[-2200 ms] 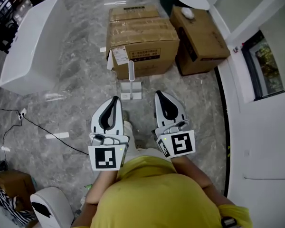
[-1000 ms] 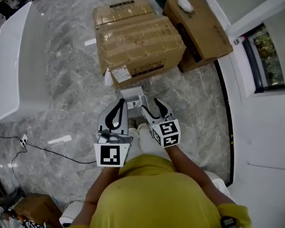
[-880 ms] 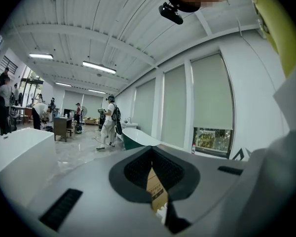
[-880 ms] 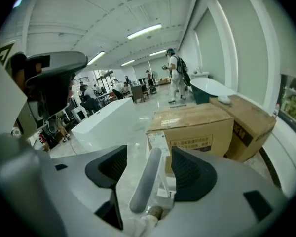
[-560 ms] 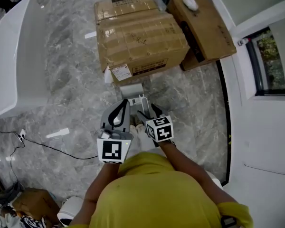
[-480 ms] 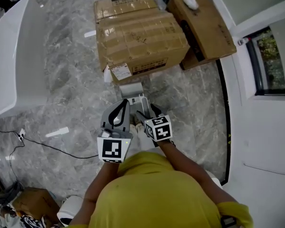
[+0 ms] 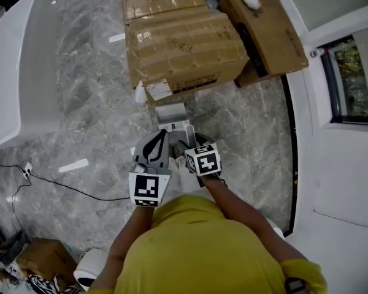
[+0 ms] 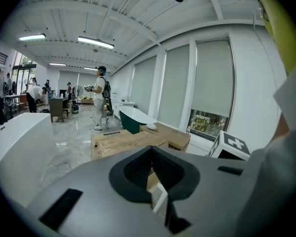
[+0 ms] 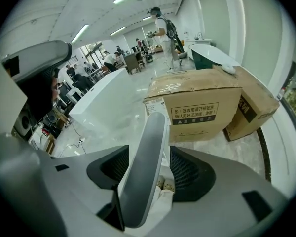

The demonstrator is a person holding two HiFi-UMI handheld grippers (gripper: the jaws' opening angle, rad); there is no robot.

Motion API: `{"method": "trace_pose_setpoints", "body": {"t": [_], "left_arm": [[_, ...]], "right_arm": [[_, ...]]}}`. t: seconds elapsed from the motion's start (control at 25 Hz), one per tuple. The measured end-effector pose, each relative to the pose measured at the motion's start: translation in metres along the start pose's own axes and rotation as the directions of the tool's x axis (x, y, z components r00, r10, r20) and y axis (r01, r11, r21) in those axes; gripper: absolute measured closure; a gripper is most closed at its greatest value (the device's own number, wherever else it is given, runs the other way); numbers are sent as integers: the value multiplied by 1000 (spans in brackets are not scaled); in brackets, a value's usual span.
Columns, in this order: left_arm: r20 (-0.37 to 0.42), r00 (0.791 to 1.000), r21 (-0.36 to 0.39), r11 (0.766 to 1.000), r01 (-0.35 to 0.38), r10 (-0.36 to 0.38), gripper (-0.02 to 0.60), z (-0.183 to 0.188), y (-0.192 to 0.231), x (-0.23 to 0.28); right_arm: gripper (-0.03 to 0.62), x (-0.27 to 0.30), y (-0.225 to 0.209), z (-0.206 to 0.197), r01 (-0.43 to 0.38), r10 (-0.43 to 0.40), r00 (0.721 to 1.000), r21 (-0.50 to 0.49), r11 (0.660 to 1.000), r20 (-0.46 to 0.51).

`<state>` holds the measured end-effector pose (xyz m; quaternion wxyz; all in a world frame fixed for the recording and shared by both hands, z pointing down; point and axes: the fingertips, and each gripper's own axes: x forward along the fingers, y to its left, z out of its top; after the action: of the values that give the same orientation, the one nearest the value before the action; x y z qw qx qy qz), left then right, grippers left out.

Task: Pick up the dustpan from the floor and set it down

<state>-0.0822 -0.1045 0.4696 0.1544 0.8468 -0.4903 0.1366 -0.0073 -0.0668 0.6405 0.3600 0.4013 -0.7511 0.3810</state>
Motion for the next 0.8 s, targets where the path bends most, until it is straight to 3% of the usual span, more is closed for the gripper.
{"method": "trace_pose_setpoints", "body": {"t": [0.12, 0.32, 0.52, 0.8], "left_arm": [[0, 1000, -4, 1000, -14, 14, 581, -1, 4, -2], [4, 1000, -21, 999, -30, 30, 581, -2, 11, -4], [11, 999, -33, 998, -44, 45, 581, -1, 14, -6], [20, 999, -30, 998, -46, 47, 581, 2, 9, -4]], "right_arm": [[350, 5, -2, -3, -1, 1, 999, 11, 1000, -34], [491, 10, -6, -3, 24, -23, 998, 29, 999, -53], [522, 7, -9, 0, 20, -19, 1000, 97, 995, -11], [525, -20, -2, 20, -17, 16, 997, 18, 1000, 71]]}}
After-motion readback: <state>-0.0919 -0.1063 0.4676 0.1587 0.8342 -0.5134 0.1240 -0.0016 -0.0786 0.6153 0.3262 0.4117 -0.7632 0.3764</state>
